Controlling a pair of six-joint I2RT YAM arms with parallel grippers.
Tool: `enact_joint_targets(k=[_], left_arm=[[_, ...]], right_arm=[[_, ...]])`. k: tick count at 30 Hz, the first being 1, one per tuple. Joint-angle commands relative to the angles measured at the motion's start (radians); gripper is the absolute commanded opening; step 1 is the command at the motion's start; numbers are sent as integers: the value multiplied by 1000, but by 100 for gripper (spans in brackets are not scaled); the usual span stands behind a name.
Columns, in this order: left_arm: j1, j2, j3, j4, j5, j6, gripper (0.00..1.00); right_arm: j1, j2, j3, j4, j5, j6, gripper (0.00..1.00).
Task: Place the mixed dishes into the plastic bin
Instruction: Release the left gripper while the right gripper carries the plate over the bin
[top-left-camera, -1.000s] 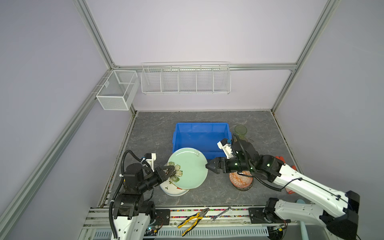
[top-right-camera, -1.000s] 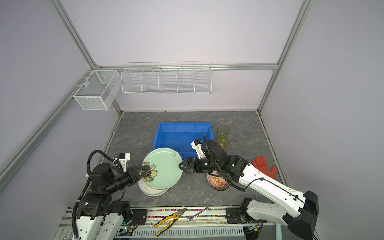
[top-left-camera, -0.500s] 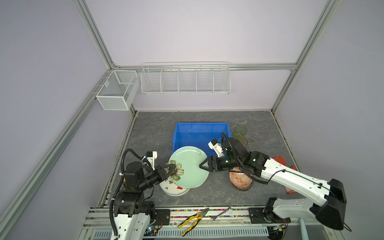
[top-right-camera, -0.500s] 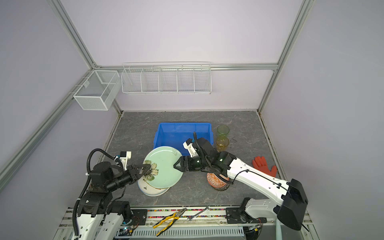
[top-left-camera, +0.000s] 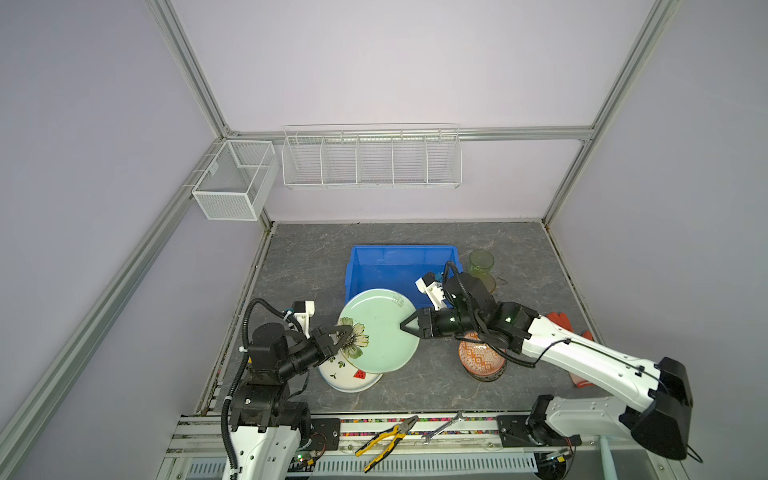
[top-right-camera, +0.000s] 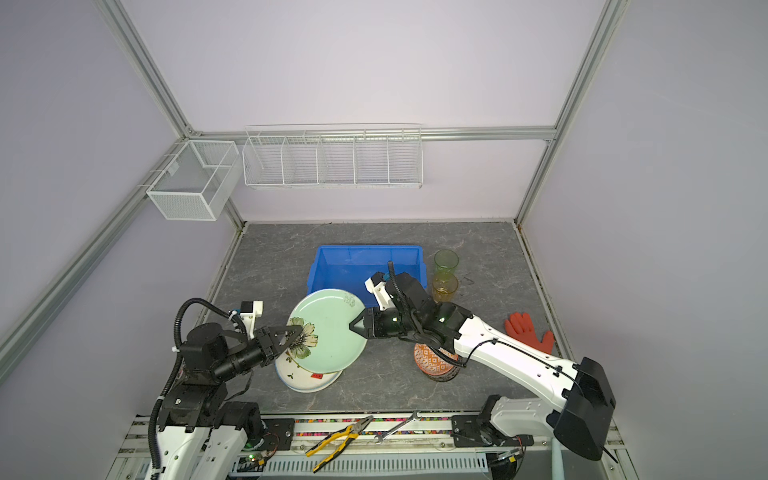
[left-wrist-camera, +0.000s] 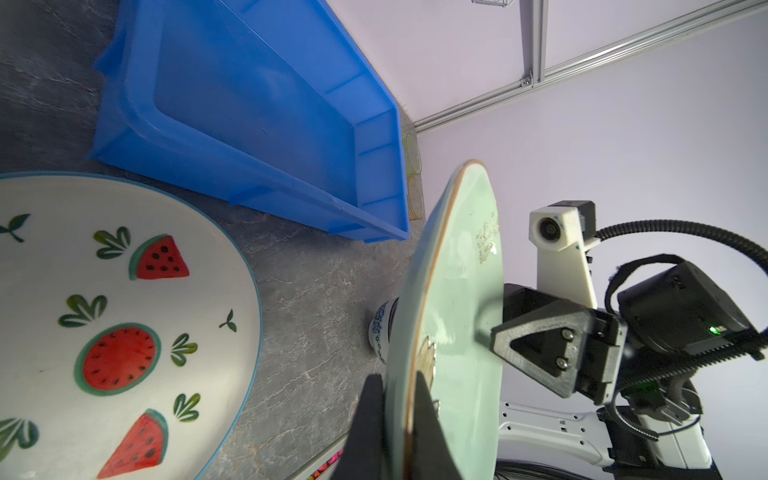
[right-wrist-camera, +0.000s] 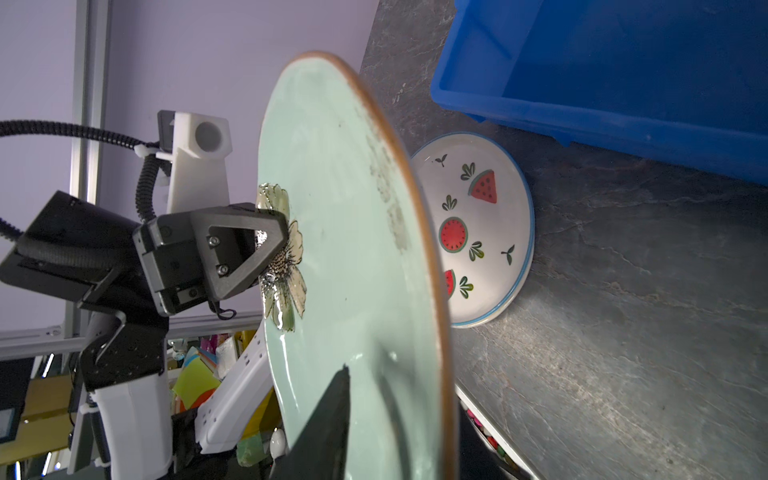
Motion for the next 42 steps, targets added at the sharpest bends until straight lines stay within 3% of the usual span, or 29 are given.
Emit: enact_joint_targets(k=[1, 5, 7, 21, 25, 35, 42], left_arm=[[-6, -15, 6, 93, 45, -23, 0], [-8, -16, -3, 89, 43, -22, 0], [-10, -19, -10, 82, 40, -17, 1], [-10, -13, -13, 68, 19, -1, 78], [-10, 21, 42, 3, -26, 55, 99], [-8, 159, 242, -186, -217, 235, 98], [10, 210, 267, -205, -241, 273, 98]], right_arm=[[-3, -11, 4, 56, 10, 16, 27], [-4, -10, 10, 59, 17, 18, 9], [-4, -10, 13, 60, 21, 20, 7], [-22, -28, 47, 58, 79, 23, 7], [-42, -27, 47, 78, 91, 43, 7], [-142, 56, 125, 86, 35, 52, 7], [-244, 168, 224, 80, -22, 26, 7]])
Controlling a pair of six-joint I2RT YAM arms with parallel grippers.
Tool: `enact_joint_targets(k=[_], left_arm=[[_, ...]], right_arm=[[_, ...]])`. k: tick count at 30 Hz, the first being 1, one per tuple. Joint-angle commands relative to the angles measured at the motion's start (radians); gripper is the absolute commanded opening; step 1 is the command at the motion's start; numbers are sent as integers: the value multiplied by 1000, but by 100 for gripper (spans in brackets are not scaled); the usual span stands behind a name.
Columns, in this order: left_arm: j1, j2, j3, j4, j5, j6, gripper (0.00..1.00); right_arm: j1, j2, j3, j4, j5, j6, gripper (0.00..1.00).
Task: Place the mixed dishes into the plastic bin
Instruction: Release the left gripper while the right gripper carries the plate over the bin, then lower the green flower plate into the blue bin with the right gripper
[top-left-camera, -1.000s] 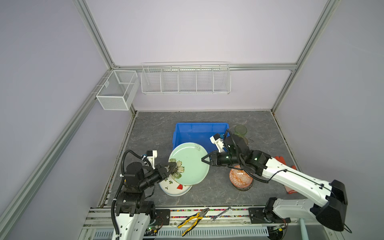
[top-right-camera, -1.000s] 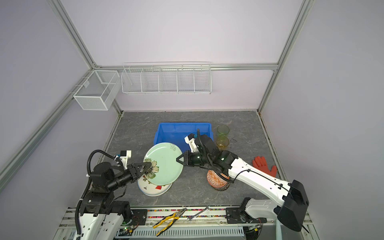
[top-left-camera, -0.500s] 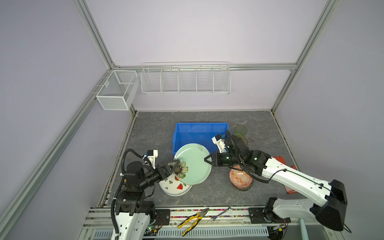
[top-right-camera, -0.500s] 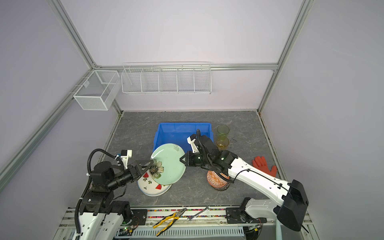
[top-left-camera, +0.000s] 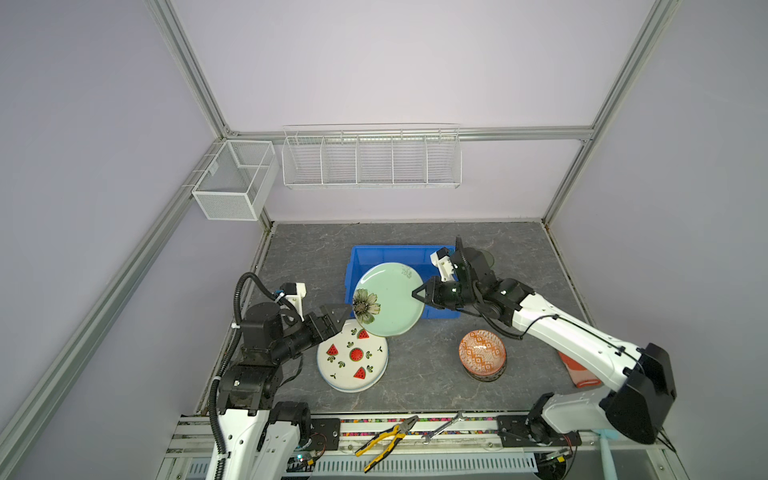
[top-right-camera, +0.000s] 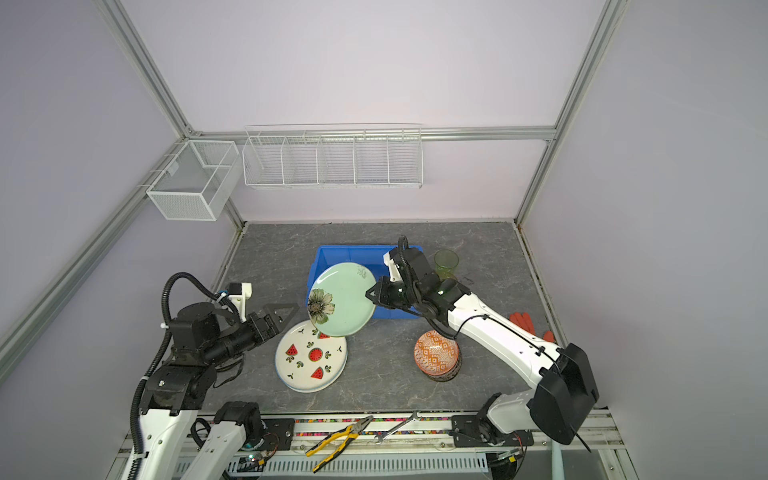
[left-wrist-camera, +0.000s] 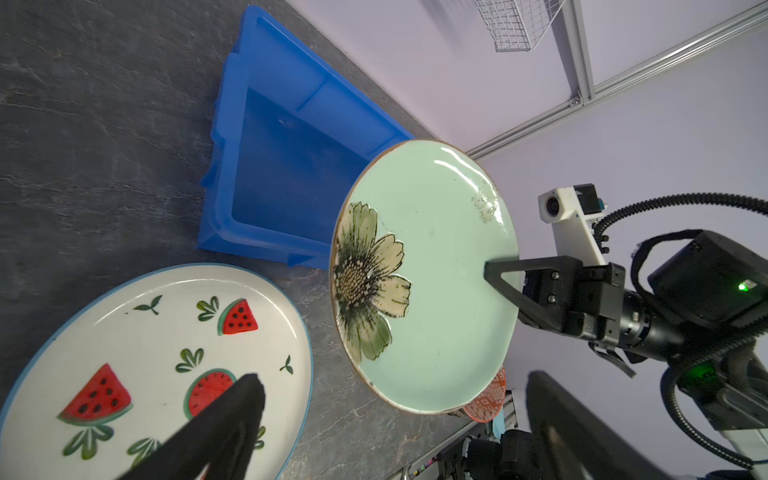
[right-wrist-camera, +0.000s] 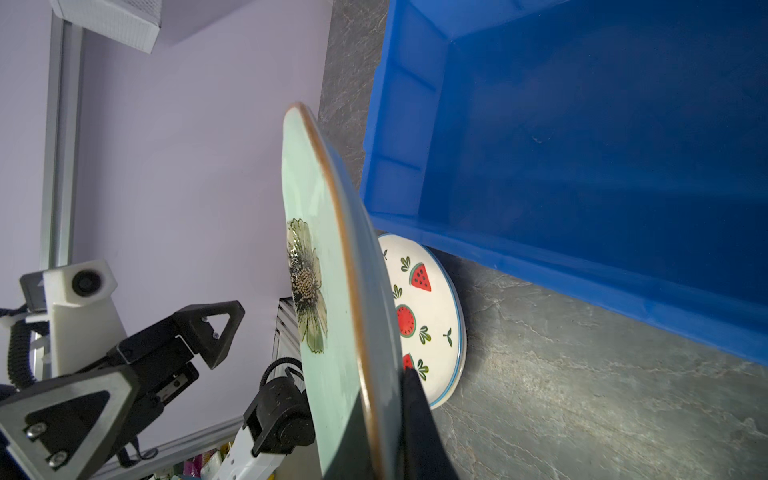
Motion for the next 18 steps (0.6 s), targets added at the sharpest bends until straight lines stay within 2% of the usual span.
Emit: enact_joint_targets(k=[1, 7, 18], left_arm=[[16, 19, 22, -48, -41, 54, 98], [67, 35, 8, -60, -34, 81, 98], [92, 94, 10, -33, 15, 93, 98]], right_arm=[[-46, 28, 85, 110, -69, 0, 7], [-112, 147, 145, 145, -106, -7, 7], [-156, 394, 328, 179, -156, -20, 7]])
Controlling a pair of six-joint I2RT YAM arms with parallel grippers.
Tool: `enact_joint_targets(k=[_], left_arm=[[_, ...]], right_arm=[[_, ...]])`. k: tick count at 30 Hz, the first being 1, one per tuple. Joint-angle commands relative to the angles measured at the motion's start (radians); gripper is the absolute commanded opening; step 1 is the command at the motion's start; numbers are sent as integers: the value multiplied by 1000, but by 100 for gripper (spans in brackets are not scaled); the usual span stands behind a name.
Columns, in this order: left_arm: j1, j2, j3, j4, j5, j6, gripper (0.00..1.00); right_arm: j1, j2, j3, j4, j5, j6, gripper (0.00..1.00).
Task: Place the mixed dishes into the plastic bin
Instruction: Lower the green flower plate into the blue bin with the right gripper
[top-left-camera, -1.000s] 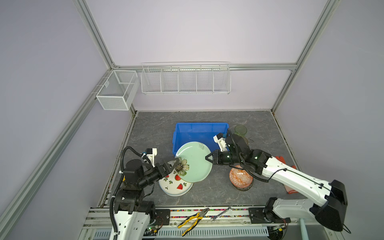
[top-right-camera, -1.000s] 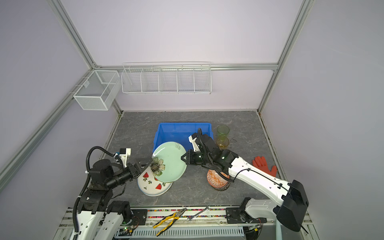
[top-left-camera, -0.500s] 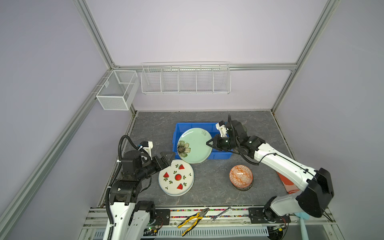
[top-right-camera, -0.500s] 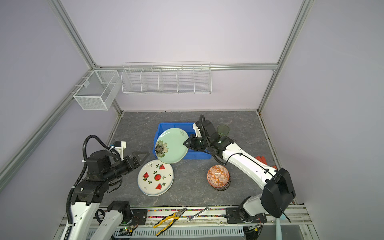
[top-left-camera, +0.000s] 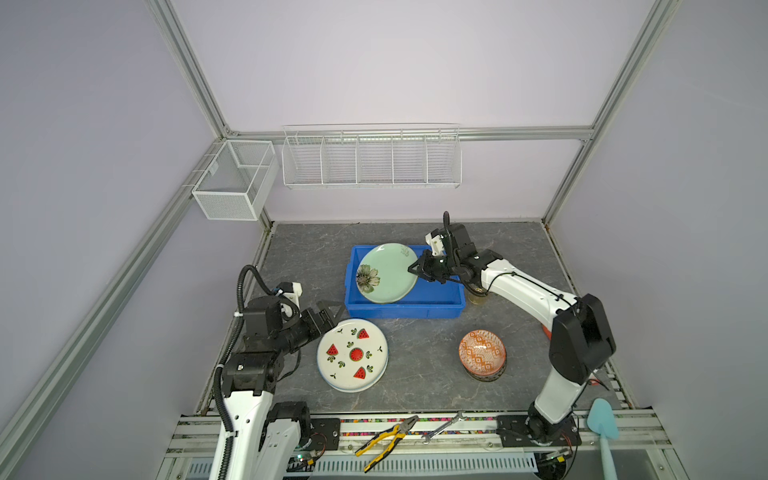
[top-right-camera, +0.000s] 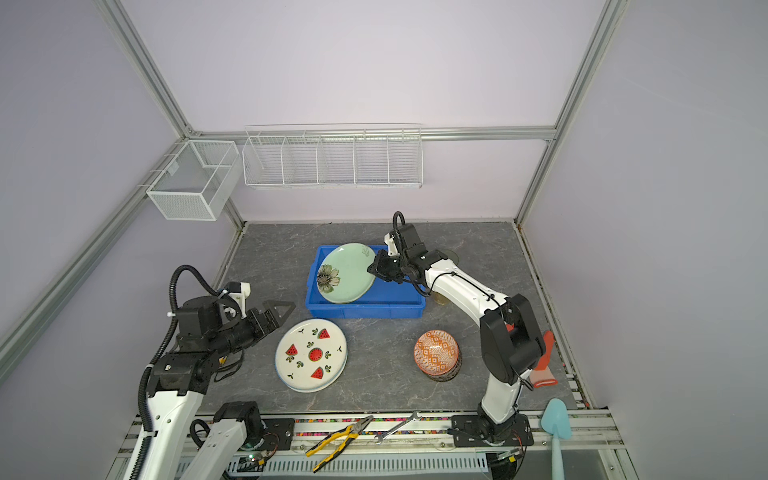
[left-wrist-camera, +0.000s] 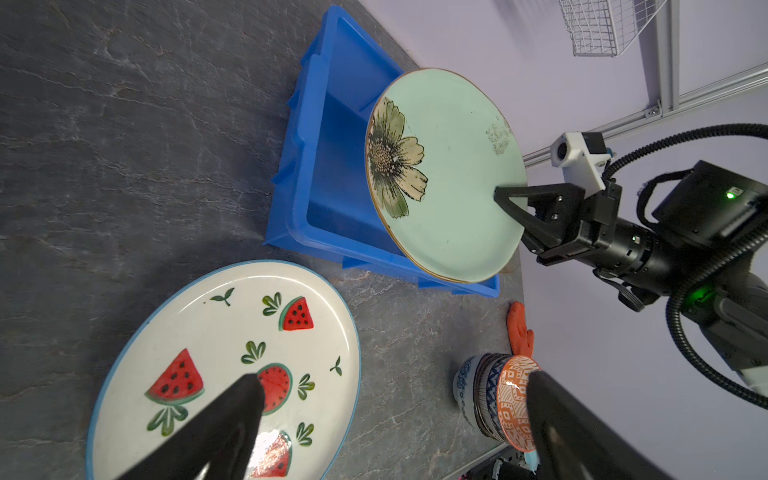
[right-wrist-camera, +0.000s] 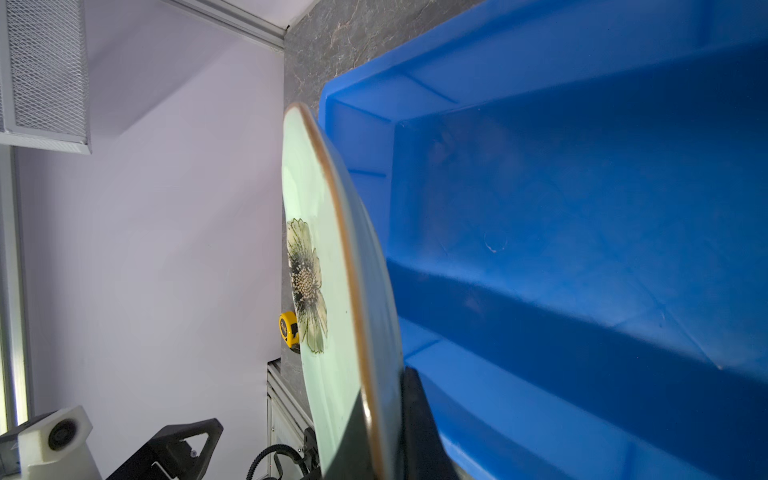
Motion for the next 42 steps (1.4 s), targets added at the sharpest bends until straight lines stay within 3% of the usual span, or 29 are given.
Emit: enact_joint_targets(k=[1, 18, 42], left_arm=[[7, 6, 6, 19, 38, 24, 98], [10, 49, -54, 78, 88, 4, 98], [9, 32, -89, 61, 136, 8, 98]], right_arm=[[-14, 22, 78, 133, -71, 5, 7], [-40, 207, 112, 200, -104, 21, 7], [-53, 256, 3, 269, -99, 25, 7]])
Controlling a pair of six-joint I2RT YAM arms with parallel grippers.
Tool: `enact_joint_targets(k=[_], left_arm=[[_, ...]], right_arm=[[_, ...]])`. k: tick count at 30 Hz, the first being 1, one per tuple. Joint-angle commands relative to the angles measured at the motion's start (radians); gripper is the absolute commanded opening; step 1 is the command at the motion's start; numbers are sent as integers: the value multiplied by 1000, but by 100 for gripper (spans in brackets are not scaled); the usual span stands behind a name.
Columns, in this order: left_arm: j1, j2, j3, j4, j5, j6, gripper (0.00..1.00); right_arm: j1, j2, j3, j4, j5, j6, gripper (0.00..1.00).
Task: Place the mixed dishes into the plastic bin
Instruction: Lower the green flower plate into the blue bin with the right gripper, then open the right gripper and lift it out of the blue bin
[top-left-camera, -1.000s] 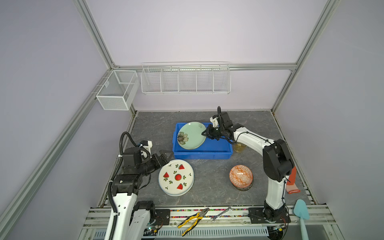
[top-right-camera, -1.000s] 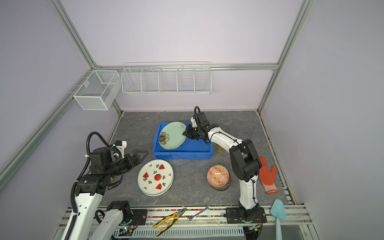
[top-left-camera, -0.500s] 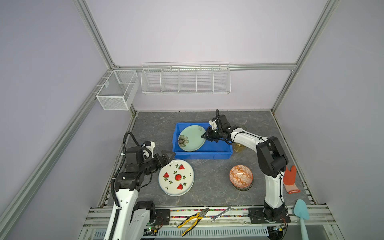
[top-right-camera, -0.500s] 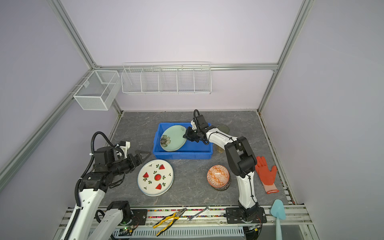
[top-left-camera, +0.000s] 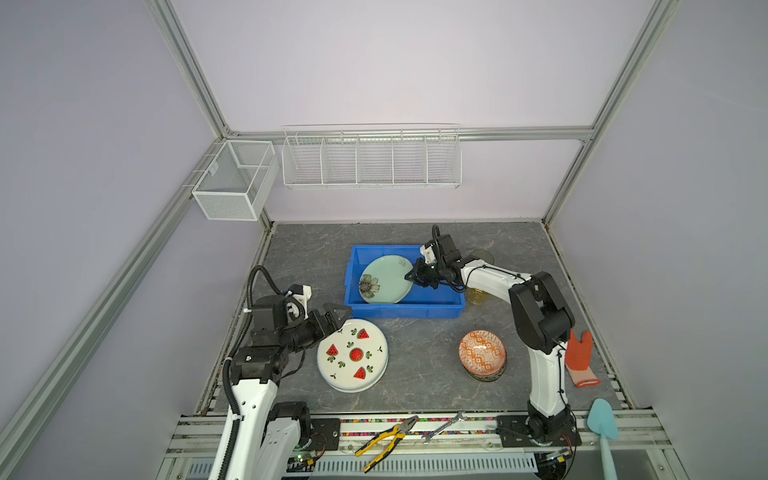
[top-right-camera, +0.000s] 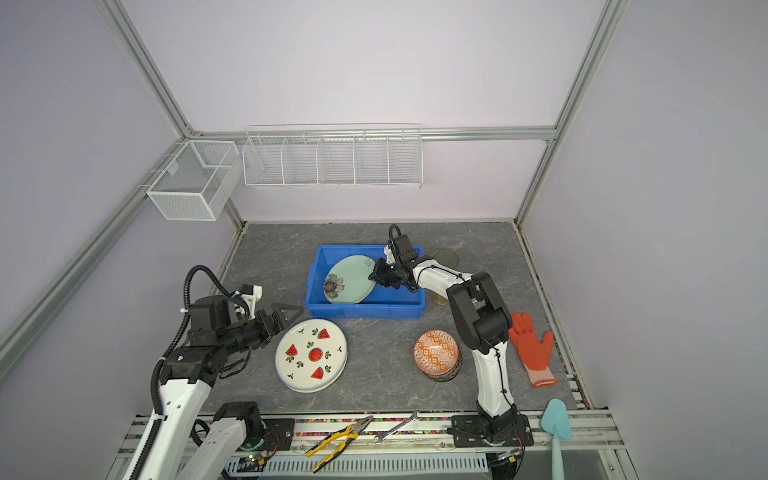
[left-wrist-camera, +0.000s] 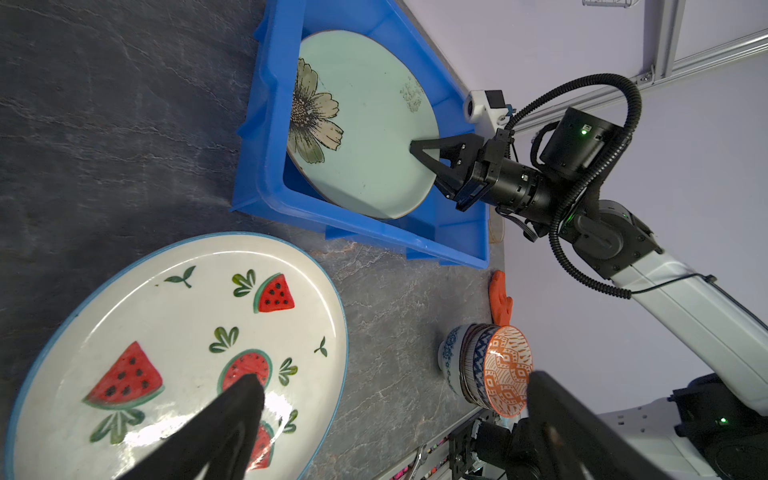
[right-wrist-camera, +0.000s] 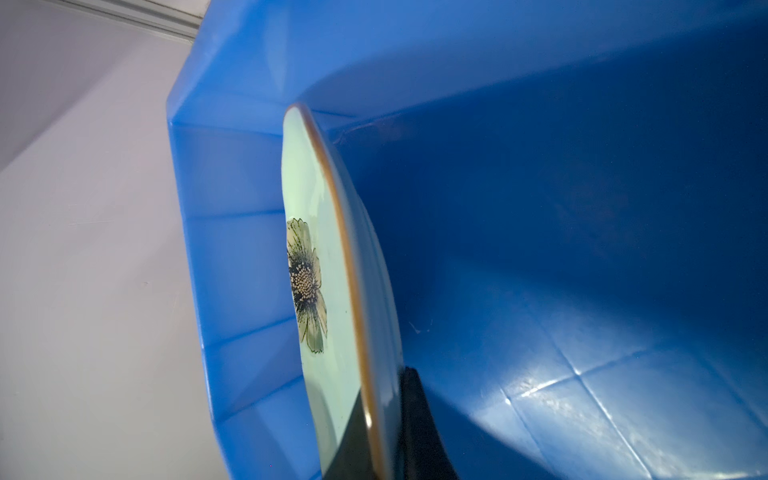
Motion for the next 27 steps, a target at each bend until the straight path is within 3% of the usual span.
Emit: enact_joint_targets(k=[1, 13, 18, 27], left_arm=[[7, -10, -16, -1, 15, 12, 98], [7, 0, -27, 12, 21, 6, 98], [7, 4, -22, 9, 25, 4, 98], [7, 7, -19, 7, 15, -2, 98]], right_arm=[[-7, -11, -9, 110, -51, 21, 7], [-8, 7, -32, 107, -52, 8, 19], [-6, 9, -18, 68, -24, -14, 38], [-7, -13, 13, -38, 38, -84, 43]])
